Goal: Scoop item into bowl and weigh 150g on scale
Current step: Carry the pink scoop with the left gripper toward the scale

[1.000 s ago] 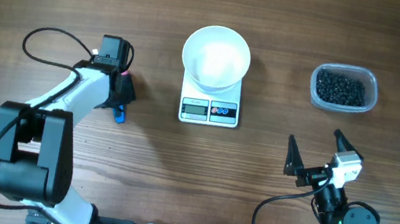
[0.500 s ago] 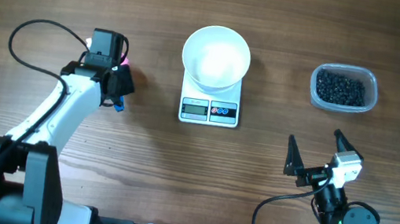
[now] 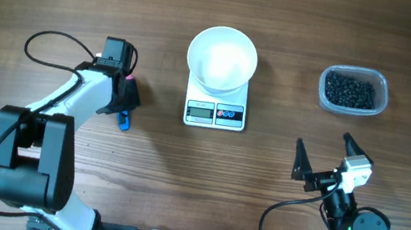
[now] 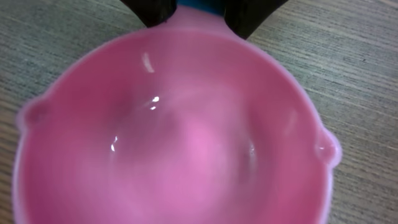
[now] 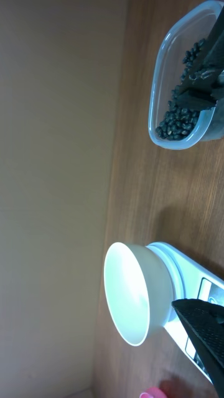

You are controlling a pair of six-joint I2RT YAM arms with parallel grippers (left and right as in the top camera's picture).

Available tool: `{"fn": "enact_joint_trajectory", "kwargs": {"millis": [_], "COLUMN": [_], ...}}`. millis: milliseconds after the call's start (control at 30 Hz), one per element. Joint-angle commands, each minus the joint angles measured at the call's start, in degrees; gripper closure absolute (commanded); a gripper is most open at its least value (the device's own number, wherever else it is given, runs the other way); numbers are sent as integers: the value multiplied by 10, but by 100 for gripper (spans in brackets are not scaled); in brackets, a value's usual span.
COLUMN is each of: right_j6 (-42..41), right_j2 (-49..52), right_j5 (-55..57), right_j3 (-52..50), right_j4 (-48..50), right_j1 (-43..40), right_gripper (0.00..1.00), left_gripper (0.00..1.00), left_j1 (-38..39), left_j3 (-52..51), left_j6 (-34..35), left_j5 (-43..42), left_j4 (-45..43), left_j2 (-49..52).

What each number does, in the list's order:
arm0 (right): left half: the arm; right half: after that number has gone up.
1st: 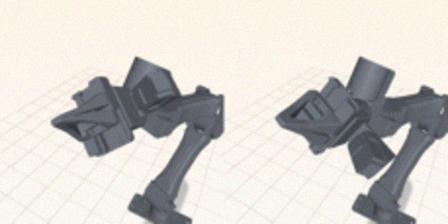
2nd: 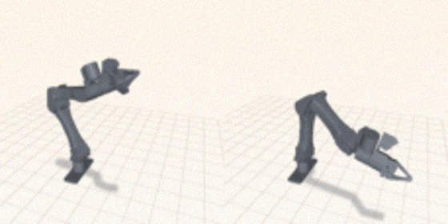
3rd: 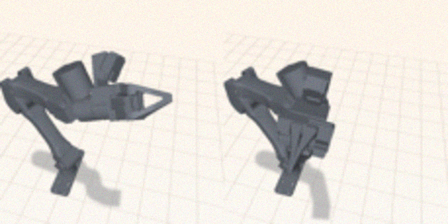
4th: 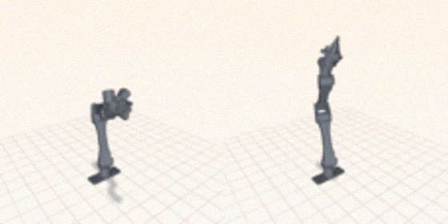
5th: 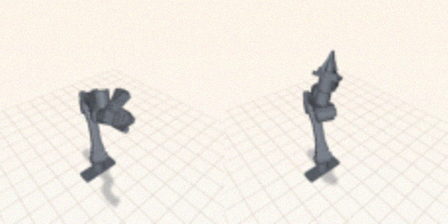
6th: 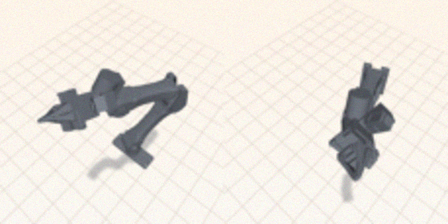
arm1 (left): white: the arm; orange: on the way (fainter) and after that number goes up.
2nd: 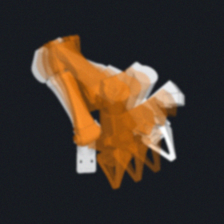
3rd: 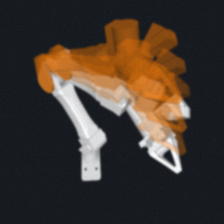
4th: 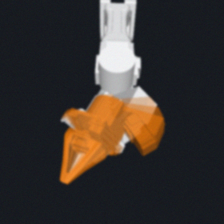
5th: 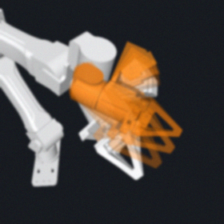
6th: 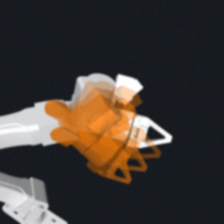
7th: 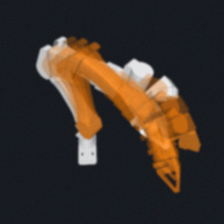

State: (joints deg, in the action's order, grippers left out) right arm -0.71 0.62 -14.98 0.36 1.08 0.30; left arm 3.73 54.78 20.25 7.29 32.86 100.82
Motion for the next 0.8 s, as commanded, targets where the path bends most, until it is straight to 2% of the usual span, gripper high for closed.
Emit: {"fn": "enact_joint_trajectory", "kwargs": {"millis": [0, 467, 767], "right_j6": [6, 6, 6], "right_j2": [-5, -5, -5], "right_j5": [-1, -1, -1], "right_j3": [-1, -1, -1], "right_j4": [2, 2, 2], "right_j1": [2, 2, 2], "right_gripper": [0, 0, 0], "left_gripper": [74, 77, 80], "left_j1": [-1, -1, -4], "left_j3": [2, 2, 3], "left_j6": [-3, -3, -3], "left_j5": [-9, -43, -49], "left_j4": [-7, -18, -18], "left_j2": [7, 1, -104]}}
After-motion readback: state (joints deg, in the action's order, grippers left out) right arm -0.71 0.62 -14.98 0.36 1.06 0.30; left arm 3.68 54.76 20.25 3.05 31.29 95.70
